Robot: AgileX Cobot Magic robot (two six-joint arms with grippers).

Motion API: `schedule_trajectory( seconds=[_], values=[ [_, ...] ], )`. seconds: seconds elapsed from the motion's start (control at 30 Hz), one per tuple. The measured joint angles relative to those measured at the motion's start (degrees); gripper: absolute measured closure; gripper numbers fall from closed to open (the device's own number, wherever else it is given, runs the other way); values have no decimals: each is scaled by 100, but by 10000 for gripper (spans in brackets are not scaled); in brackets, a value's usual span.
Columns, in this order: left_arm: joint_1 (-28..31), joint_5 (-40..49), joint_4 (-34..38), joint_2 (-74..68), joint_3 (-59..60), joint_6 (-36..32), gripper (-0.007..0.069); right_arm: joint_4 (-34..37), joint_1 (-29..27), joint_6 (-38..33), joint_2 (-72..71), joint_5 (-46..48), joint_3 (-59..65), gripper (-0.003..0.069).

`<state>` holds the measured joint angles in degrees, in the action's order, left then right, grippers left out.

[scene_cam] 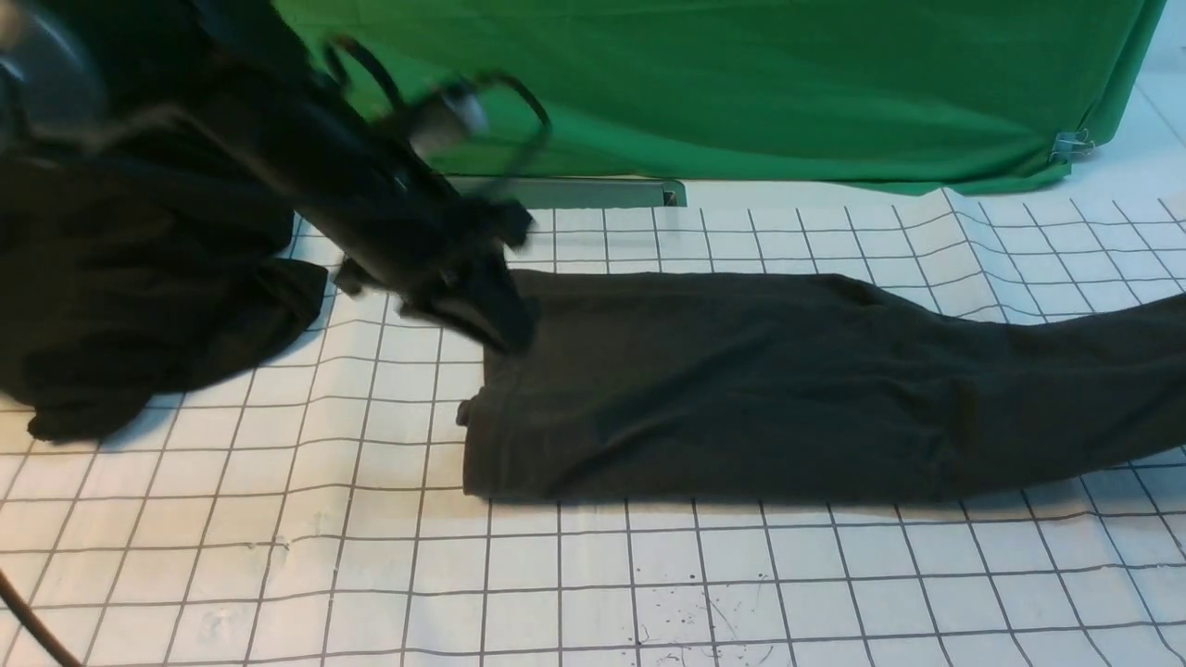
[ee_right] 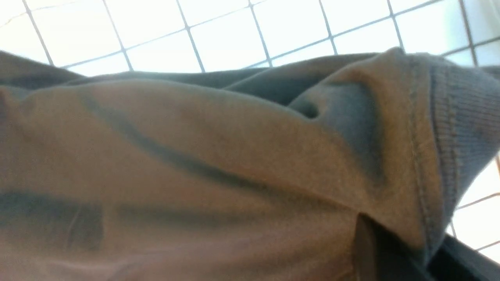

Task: Fold a long-sleeved shirt over a white checkered tablecloth.
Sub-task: 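Fold the right end of the dark garment over onto its left end with the right gripper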

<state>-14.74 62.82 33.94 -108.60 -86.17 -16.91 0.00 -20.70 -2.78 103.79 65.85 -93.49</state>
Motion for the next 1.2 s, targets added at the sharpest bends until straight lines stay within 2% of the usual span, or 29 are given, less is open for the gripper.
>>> schedule_trajectory(
  seconds=[0.13,0.27,0.37,0.6,0.8,0.83,0.93,0.97,1.0,1.03,1.2],
  values=[
    [-174,-497,-84,-130,434,-13,624,35,0,0,0,37,0,642],
    [-230,-1153,-334,-615,789,71,624,384,0,-170,0,187,0,642],
    [-230,-1209,-633,-793,790,372,624,821,7,-342,-48,264,0,642],
    [-243,-1087,-858,-597,682,404,624,1129,360,-416,-566,307,0,642],
    [41,-564,-918,153,204,391,624,1982,1076,-417,-1127,298,0,642],
    [244,-414,-876,366,82,380,624,2234,1424,-371,-1214,229,0,642],
    [608,-235,-780,559,-17,379,624,2374,2131,-146,-1221,-102,0,642],
    [756,-198,-711,608,-29,373,624,2397,2528,-35,-1188,-336,11,642],
    [780,-180,-698,609,-29,365,624,2397,2528,-12,-1182,-377,10,642],
    [954,-119,-607,623,-29,305,624,2415,2996,114,-1122,-678,28,642],
    [1211,-75,-369,617,-23,27,624,2422,4192,408,-591,-1747,50,642]
  ],
)
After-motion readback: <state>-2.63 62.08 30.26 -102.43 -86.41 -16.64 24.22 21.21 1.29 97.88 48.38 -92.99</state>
